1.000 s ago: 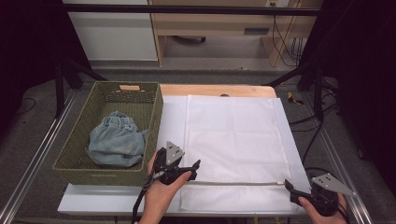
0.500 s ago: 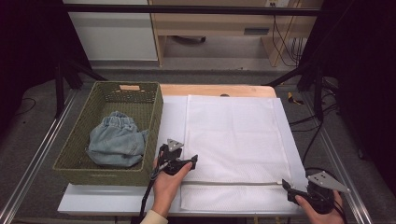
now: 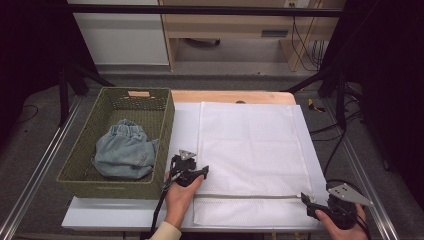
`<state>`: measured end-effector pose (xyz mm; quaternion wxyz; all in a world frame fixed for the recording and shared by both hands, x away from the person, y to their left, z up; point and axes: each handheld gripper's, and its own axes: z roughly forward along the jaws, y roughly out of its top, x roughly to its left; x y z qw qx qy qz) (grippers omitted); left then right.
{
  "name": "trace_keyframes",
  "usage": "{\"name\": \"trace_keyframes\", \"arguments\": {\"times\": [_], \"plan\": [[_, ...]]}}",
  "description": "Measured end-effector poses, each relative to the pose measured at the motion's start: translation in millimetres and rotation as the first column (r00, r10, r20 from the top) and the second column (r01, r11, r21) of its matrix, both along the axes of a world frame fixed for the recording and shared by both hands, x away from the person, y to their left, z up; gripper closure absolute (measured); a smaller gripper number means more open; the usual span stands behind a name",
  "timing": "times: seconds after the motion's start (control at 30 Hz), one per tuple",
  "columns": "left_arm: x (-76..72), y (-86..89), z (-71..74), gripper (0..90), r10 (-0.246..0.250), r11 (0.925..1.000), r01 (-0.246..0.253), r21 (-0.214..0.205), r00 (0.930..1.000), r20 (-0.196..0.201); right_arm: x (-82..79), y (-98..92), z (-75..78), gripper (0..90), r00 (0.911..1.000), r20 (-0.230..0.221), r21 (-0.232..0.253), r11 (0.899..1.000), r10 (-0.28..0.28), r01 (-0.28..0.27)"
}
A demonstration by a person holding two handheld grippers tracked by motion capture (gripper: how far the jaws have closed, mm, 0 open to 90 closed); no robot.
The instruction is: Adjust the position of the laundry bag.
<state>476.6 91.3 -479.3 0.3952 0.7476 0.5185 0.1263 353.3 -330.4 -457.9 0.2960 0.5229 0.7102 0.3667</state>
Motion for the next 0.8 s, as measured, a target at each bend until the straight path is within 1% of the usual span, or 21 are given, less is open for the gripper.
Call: {"name": "trace_keyframes", "arguments": {"times": [0.03,0.07,0.1,0.17,0.2,0.23,0.27,0.3,0.43,0.47,0.53,0.57,0.6,0.63,0.67,0.7,0.73,0.77,0.8], "plan": [[0.3,-1.4,-0.2,60.7,-0.017,0.9998,0.017,-0.013,0.9998,-0.005,0.0,0.4,0.1,10.2,1.0000,0.000,0.000,1.000,0.000,0.000],[0.3,-1.4,-0.2,65.8,-0.017,0.9998,0.017,-0.013,0.9998,-0.005,0.0,0.4,0.1,10.2,1.0000,0.000,0.000,1.000,0.000,0.000],[0.2,-3.7,-0.3,70.2,-0.039,0.9990,0.039,-0.021,0.9992,-0.006,-0.1,0.7,0.2,10.2,1.0000,0.001,-0.002,1.000,0.002,-0.002],[0.2,-5.1,0.1,78.8,-0.049,0.9985,0.049,-0.024,0.9988,0.004,-0.2,0.8,0.0,10.2,1.0000,0.000,-0.007,1.000,0.003,-0.003],[0.2,-5.1,0.1,82.1,-0.049,0.9985,0.049,-0.024,0.9988,0.004,-0.2,0.8,0.0,10.2,1.0000,0.000,-0.007,1.000,0.003,-0.003],[0.1,-4.7,1.1,85.0,-0.047,0.9986,0.048,-0.024,0.9988,0.013,-0.4,0.9,0.1,10.2,1.0000,-0.002,-0.007,1.000,0.002,-0.002],[0.1,-4.7,1.1,86.7,-0.047,0.9986,0.048,-0.024,0.9988,0.013,-0.4,0.9,0.1,10.2,1.0000,-0.002,-0.007,1.000,0.002,-0.002],[-1.4,-3.7,3.0,88.1,-0.037,0.9992,0.038,-0.011,0.9989,0.027,-0.3,1.0,0.0,10.1,1.0000,-0.003,-0.008,1.000,0.004,-0.004],[-6.8,-2.0,9.3,89.4,-0.019,0.9993,0.017,0.035,0.9980,0.059,0.5,1.8,-0.5,10.1,1.0000,-0.002,-0.015,1.000,0.009,-0.009],[-6.8,-2.0,9.3,89.4,-0.019,0.9993,0.017,0.035,0.9980,0.059,0.5,1.8,-0.5,10.1,1.0000,-0.002,-0.015,1.000,0.009,-0.009],[-9.4,0.4,12.3,89.4,-0.006,0.9988,0.003,0.049,0.9972,0.074,0.4,3.3,-0.3,10.1,0.9999,-0.006,-0.011,1.000,0.010,-0.010],[-11.7,2.7,15.0,89.4,0.011,0.9988,-0.015,0.047,0.9964,0.084,0.5,3.6,-0.2,10.1,0.9999,-0.007,-0.012,1.000,0.011,-0.011],[-11.7,2.7,15.0,89.4,0.011,0.9988,-0.015,0.047,0.9964,0.084,0.5,3.6,-0.2,10.1,0.9999,-0.007,-0.012,1.000,0.011,-0.011],[-14.3,4.3,18.3,89.4,0.034,0.9973,-0.041,0.062,0.9936,0.108,1.0,4.2,-0.6,10.1,0.9999,-0.005,-0.017,1.000,0.013,-0.013],[-14.3,4.3,18.3,89.5,0.034,0.9973,-0.041,0.062,0.9936,0.108,1.0,4.2,-0.6,10.1,0.9999,-0.005,-0.017,1.000,0.013,-0.013],[-16.3,6.4,20.5,89.5,0.053,0.9955,-0.062,0.071,0.9908,0.125,0.9,4.6,-0.4,10.1,0.9999,-0.006,-0.017,1.000,0.015,-0.015],[-16.3,6.4,20.5,89.5,0.053,0.9955,-0.062,0.071,0.9908,0.125,0.7,4.8,-0.3,10.1,0.9999,-0.005,-0.017,1.000,0.015,-0.015],[-17.3,8.8,20.7,89.3,0.076,0.9929,-0.087,0.081,0.9880,0.135,0.7,4.9,-0.3,10.1,0.9999,-0.005,-0.015,1.000,0.014,-0.014],[-17.3,8.8,20.7,88.1,0.076,0.9929,-0.087,0.081,0.9880,0.135,0.7,4.9,-0.3,10.1,0.9999,-0.005,-0.015,1.000,0.014,-0.014]]}}
